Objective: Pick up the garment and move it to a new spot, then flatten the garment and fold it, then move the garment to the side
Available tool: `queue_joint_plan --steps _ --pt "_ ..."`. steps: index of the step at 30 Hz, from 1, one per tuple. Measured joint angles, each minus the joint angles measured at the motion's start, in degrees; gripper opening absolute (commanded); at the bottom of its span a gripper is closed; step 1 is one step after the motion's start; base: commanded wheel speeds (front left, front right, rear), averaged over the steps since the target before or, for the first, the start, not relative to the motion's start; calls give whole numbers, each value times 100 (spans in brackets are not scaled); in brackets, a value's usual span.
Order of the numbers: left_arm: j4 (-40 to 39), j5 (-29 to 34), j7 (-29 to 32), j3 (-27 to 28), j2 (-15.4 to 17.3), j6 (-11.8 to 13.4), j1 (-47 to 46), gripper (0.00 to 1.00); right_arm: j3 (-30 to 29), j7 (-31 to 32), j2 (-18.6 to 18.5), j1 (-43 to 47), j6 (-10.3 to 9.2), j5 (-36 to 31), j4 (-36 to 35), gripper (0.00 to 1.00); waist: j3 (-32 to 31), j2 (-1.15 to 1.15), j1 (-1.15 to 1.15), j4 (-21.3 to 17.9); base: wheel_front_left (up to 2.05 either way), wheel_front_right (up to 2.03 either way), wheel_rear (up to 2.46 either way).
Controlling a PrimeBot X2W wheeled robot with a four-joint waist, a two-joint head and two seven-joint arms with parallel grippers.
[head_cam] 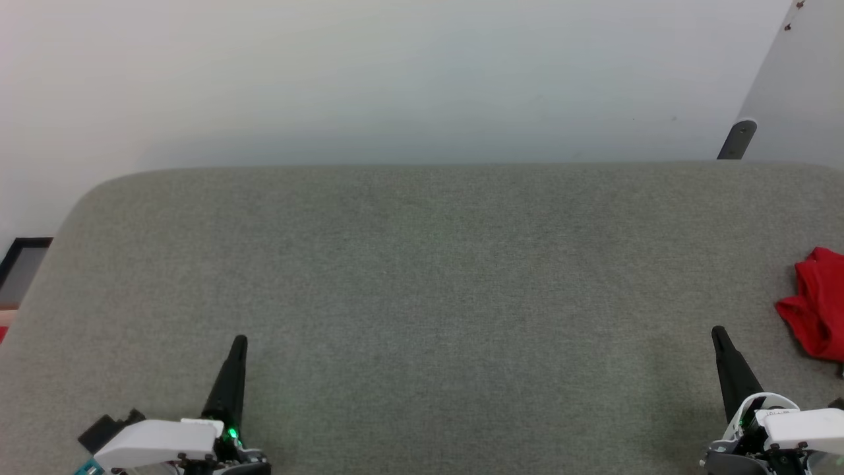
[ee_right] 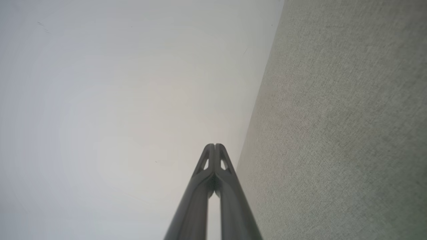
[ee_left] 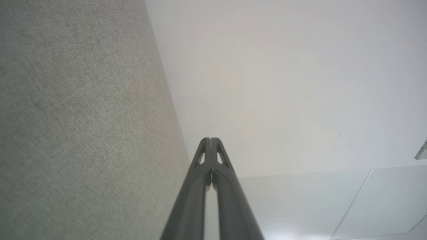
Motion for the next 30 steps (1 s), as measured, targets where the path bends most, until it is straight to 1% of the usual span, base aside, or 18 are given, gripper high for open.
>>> queue_joint_plan --steps 16,30 --pt "23 -587 157 45 -53 -21 -116 0 -30 98 23 -94 0 541 89 0 42 0 0 -23 0 0 0" --pt "24 -593 160 48 -57 -21 -124 0 -32 98 25 -131 0 559 90 0 43 0 0 -24 0 0 0"
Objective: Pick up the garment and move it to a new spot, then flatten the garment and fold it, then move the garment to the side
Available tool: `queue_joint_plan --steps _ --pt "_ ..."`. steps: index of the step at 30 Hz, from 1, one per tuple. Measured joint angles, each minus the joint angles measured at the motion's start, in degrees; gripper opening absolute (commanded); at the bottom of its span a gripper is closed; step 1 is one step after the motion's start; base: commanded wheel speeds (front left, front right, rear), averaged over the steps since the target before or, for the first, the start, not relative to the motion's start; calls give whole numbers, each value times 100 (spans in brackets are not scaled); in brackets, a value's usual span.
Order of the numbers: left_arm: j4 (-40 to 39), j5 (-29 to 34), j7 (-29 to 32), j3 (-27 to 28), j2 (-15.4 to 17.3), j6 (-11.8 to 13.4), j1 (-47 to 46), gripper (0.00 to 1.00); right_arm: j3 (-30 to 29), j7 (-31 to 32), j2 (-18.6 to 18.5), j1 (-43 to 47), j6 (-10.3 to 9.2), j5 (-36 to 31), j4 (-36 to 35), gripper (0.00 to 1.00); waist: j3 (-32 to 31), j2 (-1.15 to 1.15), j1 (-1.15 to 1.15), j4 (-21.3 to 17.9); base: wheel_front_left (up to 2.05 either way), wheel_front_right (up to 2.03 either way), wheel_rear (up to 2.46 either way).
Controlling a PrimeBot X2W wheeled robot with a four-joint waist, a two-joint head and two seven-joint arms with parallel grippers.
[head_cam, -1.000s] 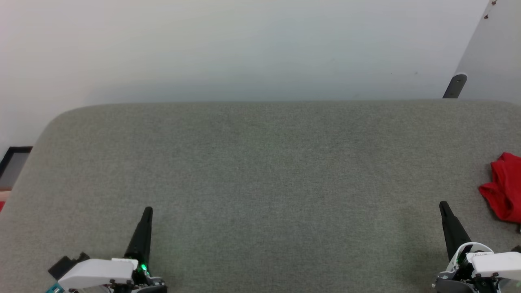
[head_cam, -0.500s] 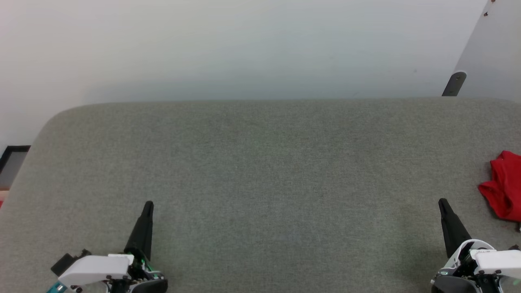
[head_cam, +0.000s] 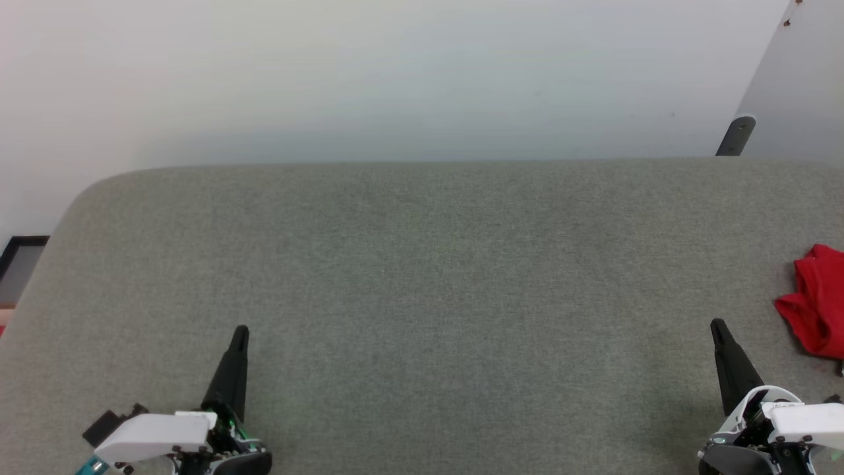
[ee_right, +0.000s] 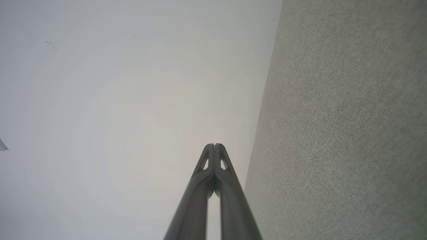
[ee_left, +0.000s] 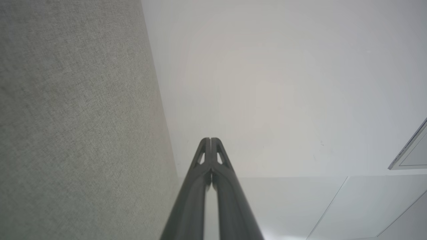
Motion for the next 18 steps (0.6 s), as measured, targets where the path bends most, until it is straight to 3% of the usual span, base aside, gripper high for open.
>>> queue_joint_plan --steps 18 --pt "0 0 0 0 -1 0 0 0 0 -1 0 0 0 2 0 0 0 0 0 0 0 0 0"
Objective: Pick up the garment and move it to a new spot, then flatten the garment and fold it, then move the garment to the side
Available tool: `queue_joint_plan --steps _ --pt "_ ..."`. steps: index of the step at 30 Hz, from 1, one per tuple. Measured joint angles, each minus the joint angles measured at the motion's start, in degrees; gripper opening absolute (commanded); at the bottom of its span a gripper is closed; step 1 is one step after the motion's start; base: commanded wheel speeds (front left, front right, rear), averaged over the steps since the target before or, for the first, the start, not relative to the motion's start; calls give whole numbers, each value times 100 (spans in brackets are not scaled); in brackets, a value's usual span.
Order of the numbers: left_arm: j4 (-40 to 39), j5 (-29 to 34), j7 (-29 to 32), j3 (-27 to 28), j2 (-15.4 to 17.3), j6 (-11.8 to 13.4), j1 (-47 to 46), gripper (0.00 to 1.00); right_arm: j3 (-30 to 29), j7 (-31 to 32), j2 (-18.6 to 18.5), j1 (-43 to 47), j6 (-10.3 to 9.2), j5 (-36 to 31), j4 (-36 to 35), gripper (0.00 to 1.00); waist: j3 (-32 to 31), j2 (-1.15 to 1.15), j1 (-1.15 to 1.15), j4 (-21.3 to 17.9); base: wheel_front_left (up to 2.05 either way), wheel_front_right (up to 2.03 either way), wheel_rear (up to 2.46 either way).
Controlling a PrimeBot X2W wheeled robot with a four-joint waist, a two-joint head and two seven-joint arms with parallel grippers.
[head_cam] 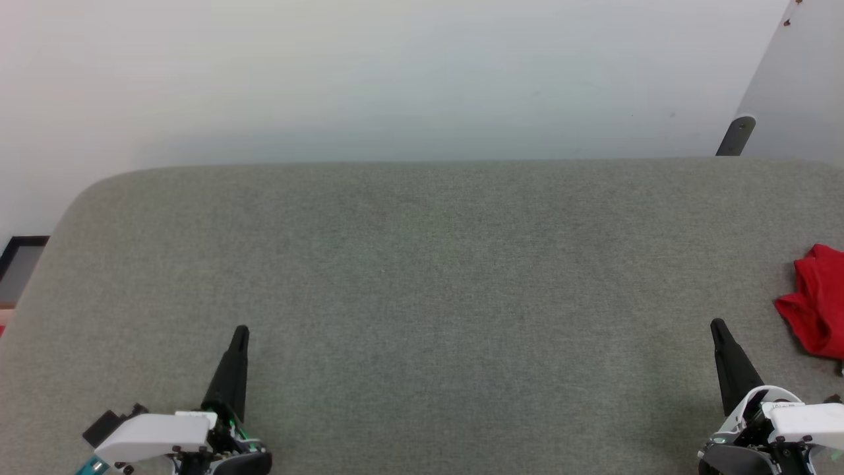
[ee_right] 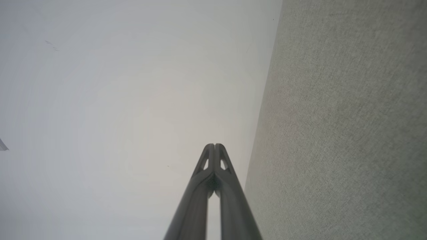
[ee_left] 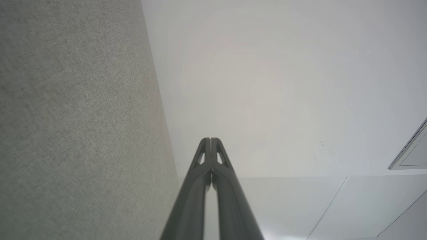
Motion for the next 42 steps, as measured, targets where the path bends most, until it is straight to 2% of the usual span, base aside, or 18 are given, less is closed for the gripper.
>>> queue_joint_plan --steps 42 --pt "0 0 0 -2 -1 0 -1 0 1 0 1 0 0 0 0 0 0 0 0 0 0 0 0"
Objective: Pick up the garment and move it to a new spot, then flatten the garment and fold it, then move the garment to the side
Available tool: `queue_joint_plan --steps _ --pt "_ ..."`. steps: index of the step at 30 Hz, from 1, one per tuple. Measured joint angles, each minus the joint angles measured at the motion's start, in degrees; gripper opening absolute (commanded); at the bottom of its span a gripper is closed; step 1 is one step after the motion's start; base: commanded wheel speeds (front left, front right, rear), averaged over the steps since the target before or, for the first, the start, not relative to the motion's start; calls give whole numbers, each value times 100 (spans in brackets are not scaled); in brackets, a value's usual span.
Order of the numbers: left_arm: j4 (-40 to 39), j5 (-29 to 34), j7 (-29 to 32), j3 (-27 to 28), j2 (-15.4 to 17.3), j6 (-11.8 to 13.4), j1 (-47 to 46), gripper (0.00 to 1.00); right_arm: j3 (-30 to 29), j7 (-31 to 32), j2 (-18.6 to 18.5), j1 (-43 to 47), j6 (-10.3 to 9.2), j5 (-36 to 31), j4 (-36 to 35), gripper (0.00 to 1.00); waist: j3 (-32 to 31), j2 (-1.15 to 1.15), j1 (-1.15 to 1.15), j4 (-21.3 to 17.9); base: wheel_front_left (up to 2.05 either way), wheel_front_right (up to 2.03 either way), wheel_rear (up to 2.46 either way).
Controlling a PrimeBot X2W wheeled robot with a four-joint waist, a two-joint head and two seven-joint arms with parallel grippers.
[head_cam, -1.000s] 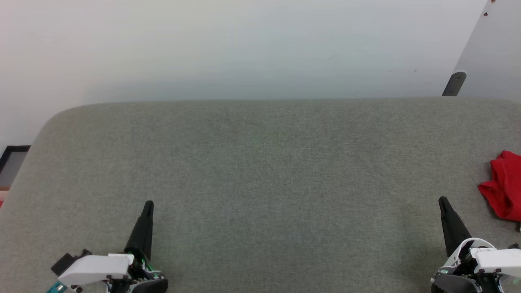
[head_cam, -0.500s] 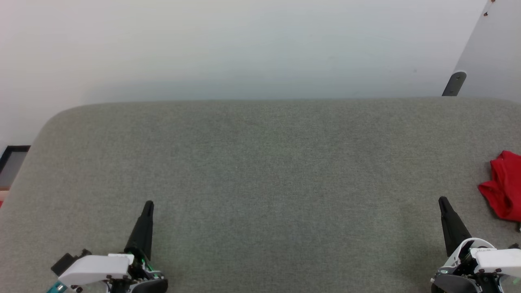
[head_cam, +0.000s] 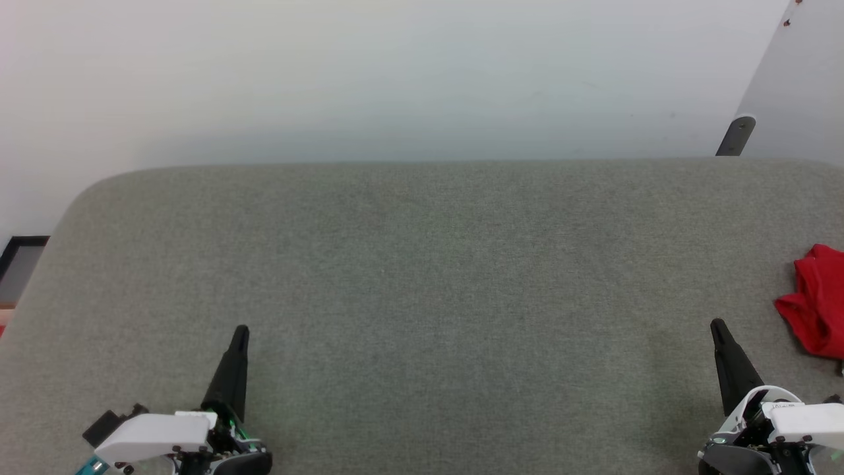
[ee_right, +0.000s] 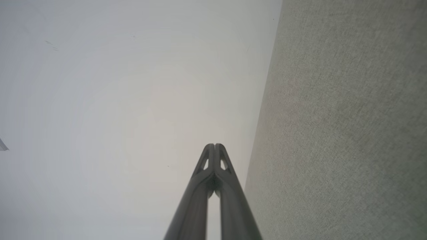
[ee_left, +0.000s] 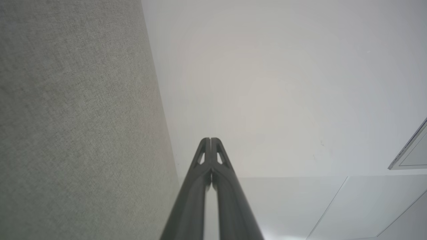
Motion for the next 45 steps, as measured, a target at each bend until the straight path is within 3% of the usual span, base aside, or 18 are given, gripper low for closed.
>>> queue_joint_plan --steps 45 --pt "0 0 0 1 0 0 0 0 0 0 0 0 0 0 0 0 0 0 0 0 0 0 0"
